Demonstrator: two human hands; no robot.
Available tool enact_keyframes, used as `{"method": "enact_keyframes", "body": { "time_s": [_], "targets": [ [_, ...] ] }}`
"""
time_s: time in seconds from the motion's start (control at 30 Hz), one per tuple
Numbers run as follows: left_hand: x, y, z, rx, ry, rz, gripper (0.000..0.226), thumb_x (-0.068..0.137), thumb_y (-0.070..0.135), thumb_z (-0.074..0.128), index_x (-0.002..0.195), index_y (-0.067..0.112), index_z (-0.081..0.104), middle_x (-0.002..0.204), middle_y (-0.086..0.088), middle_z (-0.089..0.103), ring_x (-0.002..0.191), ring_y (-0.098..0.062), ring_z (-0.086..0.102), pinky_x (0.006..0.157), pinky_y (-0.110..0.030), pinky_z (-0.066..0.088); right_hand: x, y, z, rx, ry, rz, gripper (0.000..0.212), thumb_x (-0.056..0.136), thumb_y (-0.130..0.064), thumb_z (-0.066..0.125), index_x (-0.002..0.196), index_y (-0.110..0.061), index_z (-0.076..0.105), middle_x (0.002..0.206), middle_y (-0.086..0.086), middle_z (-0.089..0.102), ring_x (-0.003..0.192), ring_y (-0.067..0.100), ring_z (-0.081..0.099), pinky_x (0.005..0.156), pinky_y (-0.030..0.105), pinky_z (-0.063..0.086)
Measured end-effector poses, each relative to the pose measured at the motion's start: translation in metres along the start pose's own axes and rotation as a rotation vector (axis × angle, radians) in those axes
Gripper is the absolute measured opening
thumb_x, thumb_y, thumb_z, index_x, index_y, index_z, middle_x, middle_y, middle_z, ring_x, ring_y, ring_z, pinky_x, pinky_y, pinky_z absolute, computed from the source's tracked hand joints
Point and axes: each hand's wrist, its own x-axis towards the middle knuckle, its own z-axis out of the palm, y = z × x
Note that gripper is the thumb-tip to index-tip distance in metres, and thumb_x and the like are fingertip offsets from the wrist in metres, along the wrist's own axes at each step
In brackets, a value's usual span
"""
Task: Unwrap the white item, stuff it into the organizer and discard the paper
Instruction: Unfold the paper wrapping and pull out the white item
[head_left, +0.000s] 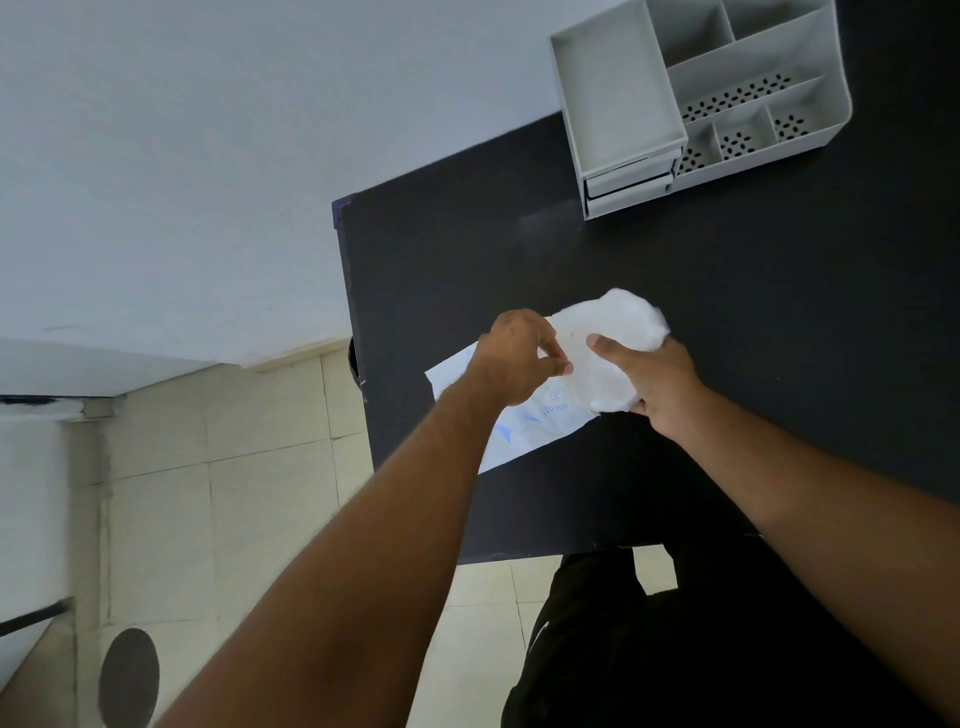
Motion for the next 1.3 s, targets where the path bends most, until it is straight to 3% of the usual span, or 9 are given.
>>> {"method": "enact_keyframes", "body": {
  "time_s": [0.07,0.13,0.2,0.47,0.57,0.83,1.13,1.3],
  "targets": [
    [-0.002,0.002,0.0,-0.013,0.007,0.012,0.02,0.086,0.033,0.078,0.097,0.017,0.081,0.129,0.003,0.06,0.122,-0.016,0.049,0.096,-0.029,0.039,0.0,0.0,0.001,-0.059,0.066,-0.05,0.055,0.076,-0.026,0.087,0.12,-0.028,0.053,0.098,-0.01,0.057,0.092,0.016,0.058,0.064,0.036,0.055],
    [-0.003,0.002,0.001,-0.011,0.021,0.031,0.019,0.086,0.034,0.079,0.096,0.018,0.081,0.129,0.004,0.06,0.123,-0.014,0.048,0.1,-0.032,0.04,0.002,0.001,0.002,-0.105,0.105,-0.08,0.058,0.073,-0.025,0.089,0.123,-0.023,0.058,0.105,-0.006,0.06,0.1,0.021,0.061,0.08,0.043,0.058],
    [-0.005,0.001,0.001,-0.02,0.048,0.045,0.018,0.085,0.034,0.079,0.094,0.019,0.081,0.127,0.005,0.061,0.124,-0.013,0.047,0.104,-0.036,0.041,0.003,0.001,0.003,-0.085,0.123,-0.084,0.061,0.072,-0.024,0.089,0.126,-0.02,0.06,0.11,-0.004,0.061,0.102,0.022,0.061,0.086,0.043,0.057],
    [-0.011,-0.008,0.001,-0.109,-0.01,0.002,0.016,0.083,0.035,0.081,0.091,0.021,0.081,0.123,0.008,0.06,0.126,-0.013,0.045,0.105,-0.038,0.042,0.007,0.009,-0.002,-0.03,0.236,-0.043,0.058,0.077,-0.022,0.085,0.129,-0.021,0.06,0.111,-0.003,0.062,0.097,0.02,0.061,0.077,0.037,0.054],
    [-0.01,-0.007,-0.002,-0.102,0.017,-0.006,0.015,0.085,0.035,0.08,0.09,0.02,0.08,0.126,0.006,0.06,0.126,-0.013,0.047,0.106,-0.038,0.042,0.009,0.008,-0.006,-0.039,0.159,-0.081,0.054,0.078,-0.019,0.084,0.127,-0.022,0.061,0.111,-0.004,0.063,0.1,0.021,0.064,0.075,0.038,0.056],
    [-0.011,0.0,-0.002,-0.185,0.024,0.017,0.01,0.087,0.03,0.078,0.087,0.021,0.078,0.124,0.004,0.058,0.121,-0.014,0.05,0.099,-0.031,0.042,0.013,0.011,-0.006,0.019,0.201,-0.122,0.049,0.079,-0.016,0.084,0.123,-0.022,0.063,0.105,-0.007,0.065,0.099,0.019,0.065,0.083,0.038,0.058],
    [-0.015,-0.006,-0.002,-0.411,0.087,-0.032,0.008,0.084,0.023,0.082,0.087,0.016,0.08,0.113,0.009,0.06,0.107,-0.009,0.057,0.079,-0.013,0.04,0.016,0.021,0.009,0.013,0.303,-0.15,0.049,0.079,-0.022,0.082,0.123,-0.027,0.063,0.111,-0.006,0.067,0.103,0.02,0.067,0.091,0.042,0.058],
    [-0.019,-0.011,-0.005,-0.541,0.136,-0.066,0.006,0.086,0.023,0.079,0.088,0.016,0.079,0.107,0.009,0.068,0.102,-0.007,0.062,0.083,-0.012,0.042,0.018,0.02,0.006,-0.008,0.366,-0.137,0.052,0.082,-0.024,0.08,0.13,-0.027,0.059,0.12,-0.001,0.066,0.107,0.022,0.065,0.086,0.033,0.054]
  ]
}}
